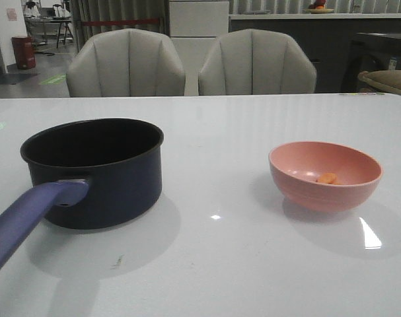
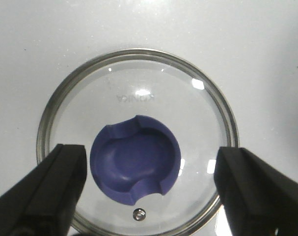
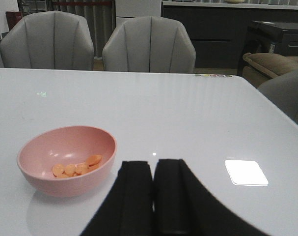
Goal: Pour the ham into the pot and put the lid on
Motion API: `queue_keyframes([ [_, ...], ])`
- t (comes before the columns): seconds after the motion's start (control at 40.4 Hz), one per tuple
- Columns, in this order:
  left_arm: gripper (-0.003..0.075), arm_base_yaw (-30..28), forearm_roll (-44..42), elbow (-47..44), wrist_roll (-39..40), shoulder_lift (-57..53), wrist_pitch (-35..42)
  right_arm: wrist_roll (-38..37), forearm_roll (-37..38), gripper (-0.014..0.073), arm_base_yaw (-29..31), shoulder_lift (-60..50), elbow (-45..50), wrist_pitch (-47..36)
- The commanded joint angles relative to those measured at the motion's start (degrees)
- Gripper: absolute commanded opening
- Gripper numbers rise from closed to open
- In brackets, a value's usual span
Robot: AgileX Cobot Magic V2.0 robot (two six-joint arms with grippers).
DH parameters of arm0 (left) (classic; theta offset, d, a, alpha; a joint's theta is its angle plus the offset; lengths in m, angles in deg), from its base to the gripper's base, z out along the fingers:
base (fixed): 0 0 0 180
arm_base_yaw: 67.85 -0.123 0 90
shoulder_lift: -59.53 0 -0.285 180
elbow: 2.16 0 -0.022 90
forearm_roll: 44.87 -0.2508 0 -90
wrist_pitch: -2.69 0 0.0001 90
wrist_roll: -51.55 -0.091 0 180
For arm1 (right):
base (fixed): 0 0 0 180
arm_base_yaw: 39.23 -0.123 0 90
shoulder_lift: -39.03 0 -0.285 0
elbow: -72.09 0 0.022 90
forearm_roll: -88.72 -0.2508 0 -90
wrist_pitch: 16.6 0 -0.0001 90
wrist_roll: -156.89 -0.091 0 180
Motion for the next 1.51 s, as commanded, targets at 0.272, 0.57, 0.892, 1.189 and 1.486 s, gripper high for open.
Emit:
queue_keyframes([
  [0.272,0.0549,7.5,1.1,-6.7,0.4,-24.1,8.4,0.2,0.1,0.0147,-0.8,-1.1,-0.3,-4.6],
  [0.57,0.0549,13.3,1.2,-18.9,0.9,-45.6,17.8,0.2,0.1,0.0147,-1.3,-1.1,-0.3,-4.6],
  [0.892,0.0549,19.0,1.2,-31.1,0.9,-66.9,25.5,0.2,0.1,0.0147,-1.3,-1.1,-0.3,-4.6],
  [1.189,0.0549,19.1,1.5,-40.3,0.9,-79.0,28.5,0.2,0.1,0.0147,-1.4,-1.1,-0.3,-4.6],
  [1.486,0.0549,19.1,3.2,-42.5,0.9,-79.6,29.7,-1.9,-2.9,0.0147,-1.4,-1.1,-0.9,-7.6],
])
